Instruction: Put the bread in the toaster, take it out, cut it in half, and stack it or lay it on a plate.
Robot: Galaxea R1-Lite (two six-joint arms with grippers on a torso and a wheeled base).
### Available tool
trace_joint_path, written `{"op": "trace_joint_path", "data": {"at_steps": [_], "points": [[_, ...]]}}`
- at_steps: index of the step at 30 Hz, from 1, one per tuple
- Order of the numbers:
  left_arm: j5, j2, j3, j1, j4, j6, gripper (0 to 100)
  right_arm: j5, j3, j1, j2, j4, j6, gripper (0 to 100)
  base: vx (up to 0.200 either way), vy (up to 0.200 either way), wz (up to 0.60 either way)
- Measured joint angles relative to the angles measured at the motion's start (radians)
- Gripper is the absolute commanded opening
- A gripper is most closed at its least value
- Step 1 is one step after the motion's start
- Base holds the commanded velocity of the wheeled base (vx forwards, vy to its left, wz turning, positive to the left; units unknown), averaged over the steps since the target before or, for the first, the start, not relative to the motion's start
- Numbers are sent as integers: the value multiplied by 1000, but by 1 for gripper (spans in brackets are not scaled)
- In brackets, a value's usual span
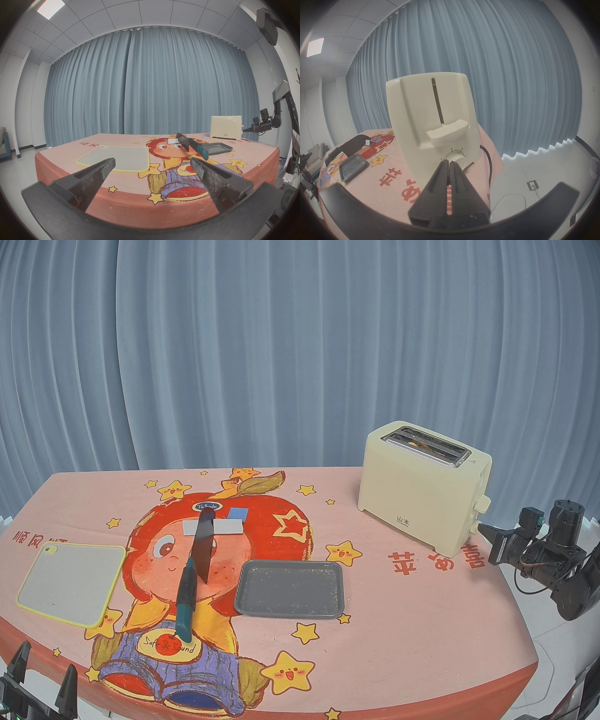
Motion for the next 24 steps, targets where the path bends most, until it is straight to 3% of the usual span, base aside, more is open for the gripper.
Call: {"op": "trace_joint_path", "data": {"at_steps": [6, 15, 24], "points": [[0, 0, 0, 0, 0, 0, 100, -2, -21, 7, 0, 0, 28, 0, 0, 0, 0], [0, 0, 0, 0, 0, 0, 100, -33, -31, 22, 3, 1, 30, 0, 0, 0, 0], [0, 0, 0, 0, 0, 0, 100, -38, -23, 33, 20, 2, 30, 0, 0, 0, 0]]}}
